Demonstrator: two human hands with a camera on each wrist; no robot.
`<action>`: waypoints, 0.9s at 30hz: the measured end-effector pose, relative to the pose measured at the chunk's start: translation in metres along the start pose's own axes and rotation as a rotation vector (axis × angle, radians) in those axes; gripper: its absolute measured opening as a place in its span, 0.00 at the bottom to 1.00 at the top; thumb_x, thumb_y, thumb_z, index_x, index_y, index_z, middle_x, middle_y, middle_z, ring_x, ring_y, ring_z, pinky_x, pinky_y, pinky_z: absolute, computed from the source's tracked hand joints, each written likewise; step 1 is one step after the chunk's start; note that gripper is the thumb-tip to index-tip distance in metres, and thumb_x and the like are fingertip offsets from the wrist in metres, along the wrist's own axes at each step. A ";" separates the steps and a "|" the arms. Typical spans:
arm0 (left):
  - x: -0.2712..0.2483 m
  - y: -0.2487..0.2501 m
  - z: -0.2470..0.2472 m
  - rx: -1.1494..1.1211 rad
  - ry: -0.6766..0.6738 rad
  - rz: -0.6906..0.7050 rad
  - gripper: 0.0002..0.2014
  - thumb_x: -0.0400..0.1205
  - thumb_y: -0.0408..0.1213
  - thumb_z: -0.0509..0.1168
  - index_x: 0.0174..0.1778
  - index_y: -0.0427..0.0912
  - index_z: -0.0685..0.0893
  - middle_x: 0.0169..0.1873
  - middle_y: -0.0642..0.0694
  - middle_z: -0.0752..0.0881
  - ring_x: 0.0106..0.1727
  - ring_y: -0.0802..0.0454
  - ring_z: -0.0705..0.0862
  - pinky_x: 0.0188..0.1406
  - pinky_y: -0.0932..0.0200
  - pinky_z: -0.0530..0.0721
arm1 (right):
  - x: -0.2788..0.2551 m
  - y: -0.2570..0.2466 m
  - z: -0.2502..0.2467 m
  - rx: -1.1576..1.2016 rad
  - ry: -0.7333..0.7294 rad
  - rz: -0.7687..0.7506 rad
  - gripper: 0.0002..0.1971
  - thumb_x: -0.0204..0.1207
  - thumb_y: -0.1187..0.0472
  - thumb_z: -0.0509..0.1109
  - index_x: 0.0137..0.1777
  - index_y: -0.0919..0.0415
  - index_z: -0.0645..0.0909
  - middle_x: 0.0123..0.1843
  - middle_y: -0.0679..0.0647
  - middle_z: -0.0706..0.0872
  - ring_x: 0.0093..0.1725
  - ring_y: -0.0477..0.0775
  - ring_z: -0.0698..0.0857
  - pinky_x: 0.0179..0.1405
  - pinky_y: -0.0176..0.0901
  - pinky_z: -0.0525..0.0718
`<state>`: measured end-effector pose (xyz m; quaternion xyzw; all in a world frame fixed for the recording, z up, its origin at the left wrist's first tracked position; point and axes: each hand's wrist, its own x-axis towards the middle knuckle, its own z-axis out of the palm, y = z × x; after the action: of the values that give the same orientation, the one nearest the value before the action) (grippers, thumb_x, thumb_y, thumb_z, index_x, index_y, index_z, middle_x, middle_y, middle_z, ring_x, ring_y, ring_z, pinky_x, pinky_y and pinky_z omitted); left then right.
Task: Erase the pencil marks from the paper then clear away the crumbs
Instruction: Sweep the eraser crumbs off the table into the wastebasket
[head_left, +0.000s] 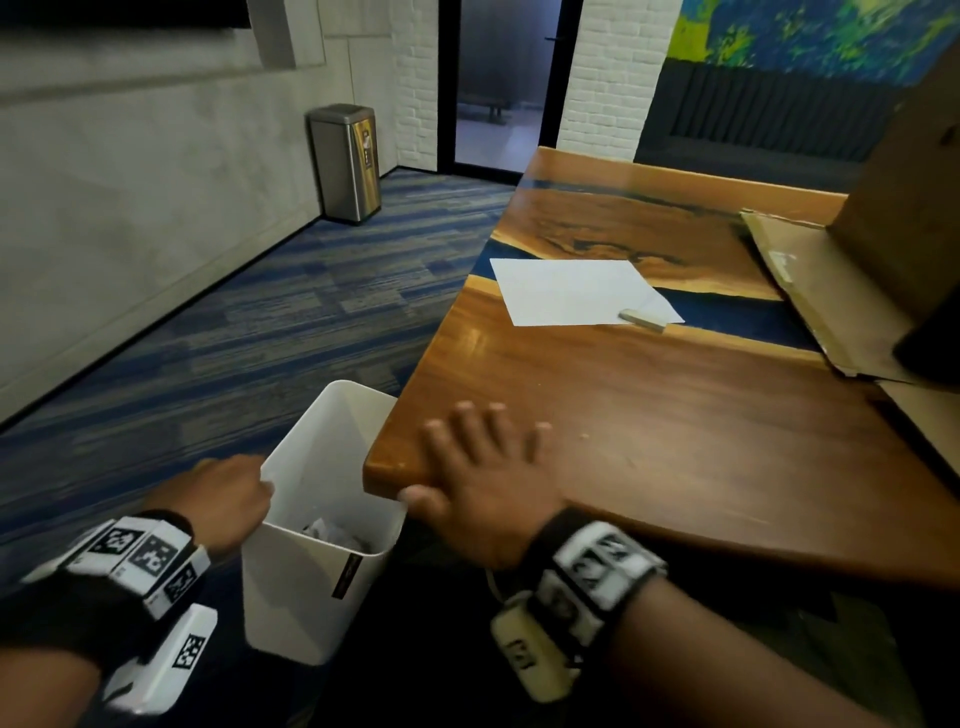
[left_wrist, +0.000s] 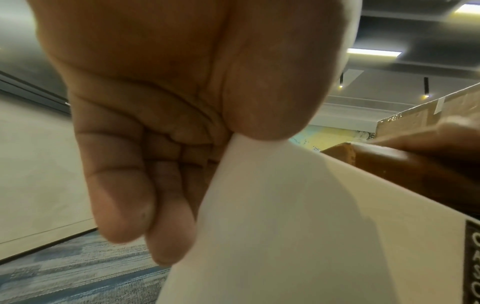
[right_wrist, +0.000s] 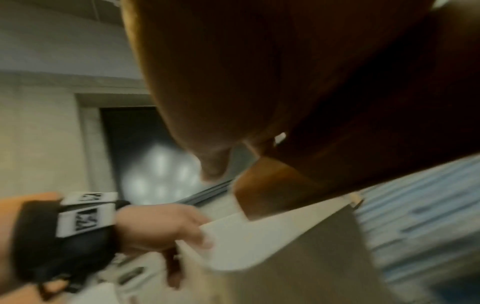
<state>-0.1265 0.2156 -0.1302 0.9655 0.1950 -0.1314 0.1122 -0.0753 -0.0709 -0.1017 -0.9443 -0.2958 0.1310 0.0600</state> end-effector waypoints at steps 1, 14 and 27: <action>-0.003 0.000 -0.002 0.001 0.000 -0.002 0.11 0.87 0.43 0.55 0.56 0.52 0.83 0.53 0.47 0.87 0.49 0.49 0.85 0.51 0.49 0.84 | 0.006 -0.024 -0.003 0.061 -0.043 -0.135 0.39 0.78 0.25 0.45 0.86 0.37 0.44 0.90 0.50 0.43 0.88 0.61 0.38 0.77 0.78 0.31; 0.001 -0.023 0.008 0.009 -0.037 -0.025 0.18 0.83 0.47 0.52 0.63 0.52 0.83 0.63 0.46 0.86 0.59 0.43 0.85 0.59 0.46 0.82 | -0.003 0.160 -0.113 -0.264 -0.286 0.461 0.36 0.80 0.28 0.46 0.78 0.51 0.67 0.78 0.55 0.73 0.68 0.58 0.77 0.76 0.61 0.72; -0.007 -0.011 0.001 -0.036 -0.021 -0.055 0.15 0.84 0.43 0.54 0.61 0.52 0.83 0.60 0.45 0.86 0.58 0.44 0.84 0.58 0.47 0.83 | 0.066 0.025 -0.091 -0.039 -0.231 -0.268 0.34 0.80 0.30 0.55 0.85 0.33 0.51 0.89 0.45 0.53 0.87 0.55 0.55 0.84 0.62 0.57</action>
<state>-0.1371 0.2230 -0.1307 0.9561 0.2227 -0.1412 0.1279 0.0160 -0.0569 -0.0335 -0.8761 -0.4264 0.2236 0.0241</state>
